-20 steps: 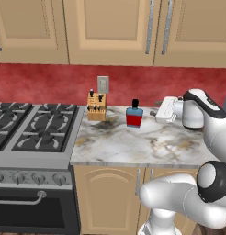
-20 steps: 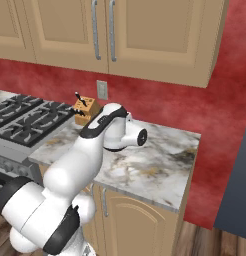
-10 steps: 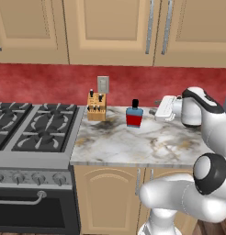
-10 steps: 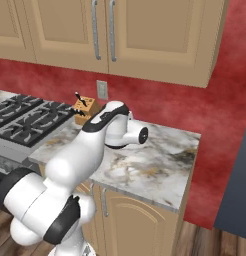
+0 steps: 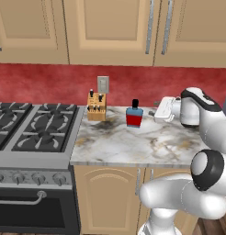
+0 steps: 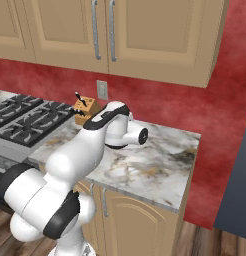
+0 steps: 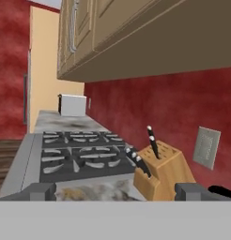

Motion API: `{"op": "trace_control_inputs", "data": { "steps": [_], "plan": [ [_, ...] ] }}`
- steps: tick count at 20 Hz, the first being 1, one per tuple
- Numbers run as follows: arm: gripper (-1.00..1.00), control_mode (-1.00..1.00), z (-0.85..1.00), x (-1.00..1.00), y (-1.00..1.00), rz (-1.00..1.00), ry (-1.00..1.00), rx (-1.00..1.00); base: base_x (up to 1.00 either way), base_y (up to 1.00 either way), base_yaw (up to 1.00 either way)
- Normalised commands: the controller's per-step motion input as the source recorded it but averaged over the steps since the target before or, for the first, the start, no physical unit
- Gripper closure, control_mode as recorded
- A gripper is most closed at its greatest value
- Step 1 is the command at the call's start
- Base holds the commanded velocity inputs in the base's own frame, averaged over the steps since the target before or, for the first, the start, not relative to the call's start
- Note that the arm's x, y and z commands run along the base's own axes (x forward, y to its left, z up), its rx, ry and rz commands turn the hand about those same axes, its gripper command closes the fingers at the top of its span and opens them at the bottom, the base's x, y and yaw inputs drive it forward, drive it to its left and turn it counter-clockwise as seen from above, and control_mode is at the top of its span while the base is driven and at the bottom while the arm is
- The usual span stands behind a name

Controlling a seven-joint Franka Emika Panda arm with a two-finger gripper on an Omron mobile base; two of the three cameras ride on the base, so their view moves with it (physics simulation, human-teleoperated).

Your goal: Move the drinks to the dining counter.

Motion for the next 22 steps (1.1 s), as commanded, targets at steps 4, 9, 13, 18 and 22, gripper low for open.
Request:
{"op": "trace_control_inputs", "data": {
  "steps": [4,9,13,18,22],
  "plan": [
    [-1.0,-1.0,-0.12,0.05,0.0,0.0,0.0,-0.02,0.0,0.0,0.0],
    [-1.0,-1.0,-0.03,0.0,0.0,0.0,0.0,-0.01,0.0,0.0,0.0],
    [-1.0,-1.0,0.0,0.0,0.0,0.0,0.0,0.0,0.0,0.0,0.0],
    [-1.0,-1.0,0.0,0.11,0.0,-0.02,0.0,0.0,0.0,0.0,0.0],
    [-1.0,-1.0,0.0,0.16,0.0,-0.04,0.0,0.0,0.0,0.0,0.0]
  ]
}}
